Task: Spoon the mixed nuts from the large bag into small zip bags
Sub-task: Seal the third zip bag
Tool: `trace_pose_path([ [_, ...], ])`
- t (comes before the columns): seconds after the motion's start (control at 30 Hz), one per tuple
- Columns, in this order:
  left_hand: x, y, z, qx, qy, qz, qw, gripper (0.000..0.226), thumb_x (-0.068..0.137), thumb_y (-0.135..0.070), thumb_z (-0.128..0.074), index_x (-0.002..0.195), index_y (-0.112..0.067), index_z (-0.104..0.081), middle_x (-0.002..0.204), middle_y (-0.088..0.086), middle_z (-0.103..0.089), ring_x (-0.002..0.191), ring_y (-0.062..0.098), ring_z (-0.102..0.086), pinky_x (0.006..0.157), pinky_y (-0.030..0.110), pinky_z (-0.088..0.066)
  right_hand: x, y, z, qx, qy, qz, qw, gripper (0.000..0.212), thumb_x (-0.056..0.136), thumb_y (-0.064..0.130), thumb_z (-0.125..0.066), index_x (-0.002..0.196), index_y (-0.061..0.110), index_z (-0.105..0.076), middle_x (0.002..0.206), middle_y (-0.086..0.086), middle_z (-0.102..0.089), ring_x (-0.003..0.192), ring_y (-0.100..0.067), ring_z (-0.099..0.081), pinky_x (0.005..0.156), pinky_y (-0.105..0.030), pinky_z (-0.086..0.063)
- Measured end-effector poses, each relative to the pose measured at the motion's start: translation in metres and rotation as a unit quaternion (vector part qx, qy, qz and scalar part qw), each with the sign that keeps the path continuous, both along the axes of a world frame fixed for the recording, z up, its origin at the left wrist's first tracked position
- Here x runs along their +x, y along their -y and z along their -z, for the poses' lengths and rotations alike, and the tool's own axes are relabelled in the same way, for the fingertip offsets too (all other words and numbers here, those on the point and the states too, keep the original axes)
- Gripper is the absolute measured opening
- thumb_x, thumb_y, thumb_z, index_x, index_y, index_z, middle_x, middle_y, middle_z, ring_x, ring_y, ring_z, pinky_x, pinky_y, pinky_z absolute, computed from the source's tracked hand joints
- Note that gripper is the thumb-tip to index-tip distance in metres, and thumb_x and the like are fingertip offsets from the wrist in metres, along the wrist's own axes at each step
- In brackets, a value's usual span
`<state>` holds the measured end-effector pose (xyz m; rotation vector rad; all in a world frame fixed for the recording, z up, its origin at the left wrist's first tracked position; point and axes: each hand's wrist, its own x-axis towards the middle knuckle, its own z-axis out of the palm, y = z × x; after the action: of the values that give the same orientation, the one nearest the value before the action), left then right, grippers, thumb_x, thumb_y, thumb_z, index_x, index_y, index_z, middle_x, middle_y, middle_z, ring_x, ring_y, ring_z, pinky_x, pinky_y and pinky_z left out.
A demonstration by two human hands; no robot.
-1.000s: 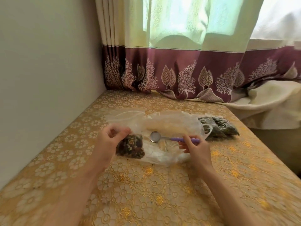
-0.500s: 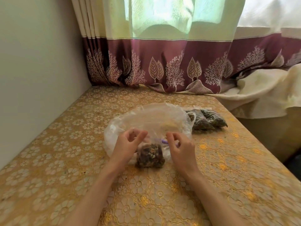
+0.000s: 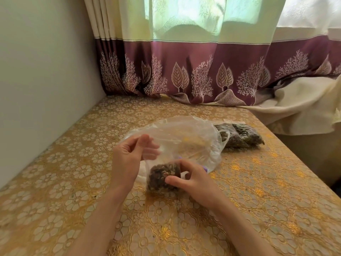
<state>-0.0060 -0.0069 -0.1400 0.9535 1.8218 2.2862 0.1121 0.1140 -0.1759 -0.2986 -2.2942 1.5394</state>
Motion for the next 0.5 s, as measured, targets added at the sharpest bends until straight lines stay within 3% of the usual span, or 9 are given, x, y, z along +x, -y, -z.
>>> trace_pose_path([
  [0.1, 0.001, 0.003, -0.003, 0.012, 0.001, 0.003, 1.0, 0.02, 0.083, -0.029, -0.056, 0.084, -0.012, -0.067, 0.072, 0.006, -0.072, 0.058, 0.021, -0.069, 0.053, 0.023, -0.055, 0.002, 0.001, -0.003, 0.01, -0.038, 0.014, 0.999, 0.024, 0.08, 0.023, -0.073, 0.097, 0.038, -0.064, 0.086, 0.016, -0.068, 0.075, 0.004, -0.062, 0.064, -0.012, -0.05],
  [0.2, 0.003, 0.006, -0.006, 0.045, 0.0, 0.014, 0.999, 0.024, 0.08, -0.039, -0.058, 0.082, -0.019, -0.072, 0.077, 0.008, -0.073, 0.066, 0.025, -0.071, 0.058, 0.024, -0.056, 0.006, 0.0, -0.005, -0.048, -0.101, 0.048, 0.993, 0.025, 0.08, 0.024, -0.074, 0.097, 0.041, -0.069, 0.094, 0.007, -0.071, 0.087, -0.015, -0.067, 0.075, -0.037, -0.059],
  [0.23, 0.004, 0.007, -0.006, 0.049, 0.003, 0.018, 0.999, 0.027, 0.078, -0.043, -0.058, 0.081, -0.021, -0.073, 0.078, 0.007, -0.073, 0.07, 0.025, -0.071, 0.061, 0.024, -0.056, 0.007, 0.0, -0.006, -0.051, -0.108, 0.051, 0.991, 0.025, 0.078, 0.028, -0.074, 0.098, 0.043, -0.069, 0.096, 0.009, -0.071, 0.089, -0.016, -0.067, 0.077, -0.039, -0.058],
  [0.33, 0.006, 0.004, -0.004, 0.001, 0.006, 0.043, 0.999, 0.038, 0.075, -0.05, -0.055, 0.09, -0.019, -0.069, 0.086, 0.003, -0.074, 0.082, 0.02, -0.071, 0.068, 0.024, -0.057, 0.006, 0.001, -0.005, 0.002, -0.058, 0.038, 0.998, 0.038, 0.073, 0.045, -0.067, 0.11, 0.042, -0.063, 0.103, 0.017, -0.067, 0.09, -0.003, -0.062, 0.08, -0.029, -0.055],
  [0.4, 0.008, 0.001, -0.001, -0.02, 0.015, 0.075, 0.997, 0.039, 0.075, -0.047, -0.056, 0.095, -0.016, -0.067, 0.089, 0.004, -0.073, 0.084, 0.021, -0.071, 0.071, 0.026, -0.057, 0.004, 0.001, -0.004, 0.016, -0.055, 0.03, 0.998, 0.039, 0.076, 0.045, -0.068, 0.114, 0.037, -0.061, 0.105, 0.017, -0.067, 0.09, 0.003, -0.061, 0.08, -0.023, -0.051],
  [0.5, 0.012, 0.0, 0.001, -0.007, 0.023, 0.095, 0.995, 0.036, 0.076, -0.04, -0.058, 0.093, -0.011, -0.068, 0.087, 0.006, -0.074, 0.08, 0.023, -0.072, 0.067, 0.025, -0.057, 0.004, 0.003, -0.007, -0.03, -0.111, 0.027, 0.993, 0.026, 0.079, 0.041, -0.067, 0.103, 0.032, -0.065, 0.096, 0.008, -0.071, 0.089, -0.006, -0.066, 0.081, -0.025, -0.052],
])
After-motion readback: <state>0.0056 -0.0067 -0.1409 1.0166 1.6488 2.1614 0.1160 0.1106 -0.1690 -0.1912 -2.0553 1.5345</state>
